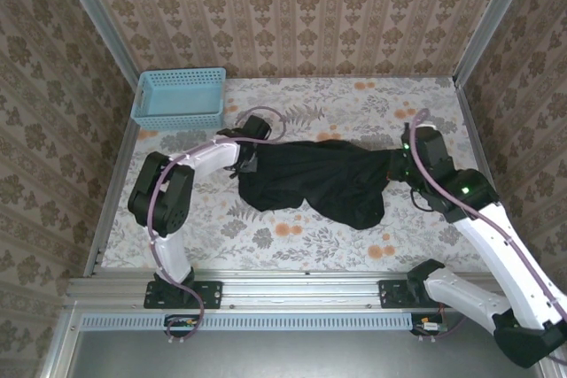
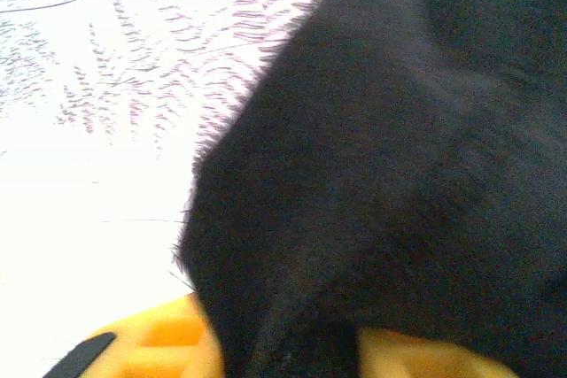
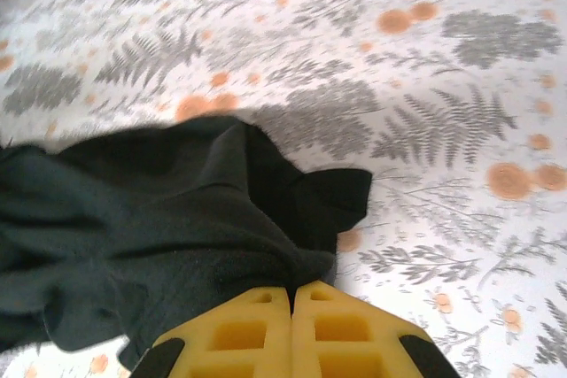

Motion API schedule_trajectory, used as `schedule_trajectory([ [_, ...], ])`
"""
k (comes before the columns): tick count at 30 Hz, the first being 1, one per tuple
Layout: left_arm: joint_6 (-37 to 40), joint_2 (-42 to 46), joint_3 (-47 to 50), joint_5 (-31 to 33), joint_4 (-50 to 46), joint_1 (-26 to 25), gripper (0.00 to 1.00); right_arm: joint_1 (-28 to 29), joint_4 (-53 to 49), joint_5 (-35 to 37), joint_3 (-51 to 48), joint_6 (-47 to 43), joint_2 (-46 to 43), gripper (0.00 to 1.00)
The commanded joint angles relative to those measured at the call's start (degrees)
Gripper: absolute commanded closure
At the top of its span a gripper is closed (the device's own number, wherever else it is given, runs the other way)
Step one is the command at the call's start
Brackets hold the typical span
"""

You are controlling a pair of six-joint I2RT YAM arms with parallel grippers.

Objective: Fold the inside-out t-shirt

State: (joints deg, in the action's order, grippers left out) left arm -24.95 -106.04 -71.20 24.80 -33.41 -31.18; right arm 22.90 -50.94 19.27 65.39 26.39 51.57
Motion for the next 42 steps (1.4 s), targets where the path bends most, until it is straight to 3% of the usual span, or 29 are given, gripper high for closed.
schedule_trajectory([
  [1,0.91,3.38,1.19,-0.06,-0.66,2.76,0.8,-2.78,-1.01,1.8,-0.37,0.66,-3.29,1.0],
  [3,1.17,4.72,2.38,-2.34,1.06,4.38,0.91,-3.16,-1.31,1.58,0.21,0.17,-3.3,1.0],
  [5,1.57,6.51,4.58,-9.34,4.95,6.93,1.0,-3.59,-1.83,1.62,1.0,-0.2,-2.92,1.0],
  [13,0.87,17.73,9.74,-29.38,15.14,8.83,1.0,-4.93,-2.29,-0.66,6.2,-3.17,-0.75,1.0],
  [20,-1.88,35.24,1.57,-45.89,22.54,18.05,1.0,-13.49,-8.11,-0.01,28.62,-6.65,4.53,1.0],
  [25,-3.84,41.22,1.59,-54.66,26.22,23.02,1.0,-14.06,-5.2,1.26,32.86,-8.58,1.79,1.0],
  [27,-2.94,41.01,4.81,-55.62,25.67,22.96,1.0,-14.02,-3.92,-0.66,29.44,-8.13,0.67,1.0],
  [31,-3.14,37.34,9.95,-49.07,18.35,23.34,1.0,-14.06,-1.69,-7.71,18.74,-6.22,0.35,1.0],
  [37,-2.92,30.69,13.67,-47.27,12.97,23.09,1.0,-13.23,2.09,-21.59,6.51,-2.9,4.76,1.0],
  [40,-2.91,28.22,13.79,-45.17,10.4,22.89,1.0,-6.66,3.46,-18.55,5.02,-2.32,8.2,1.0],
  [42,-3.47,27.64,14.47,-43.88,10.18,22.83,1.0,1.44,3.79,-12.73,5.32,-1.71,11.48,1.0],
])
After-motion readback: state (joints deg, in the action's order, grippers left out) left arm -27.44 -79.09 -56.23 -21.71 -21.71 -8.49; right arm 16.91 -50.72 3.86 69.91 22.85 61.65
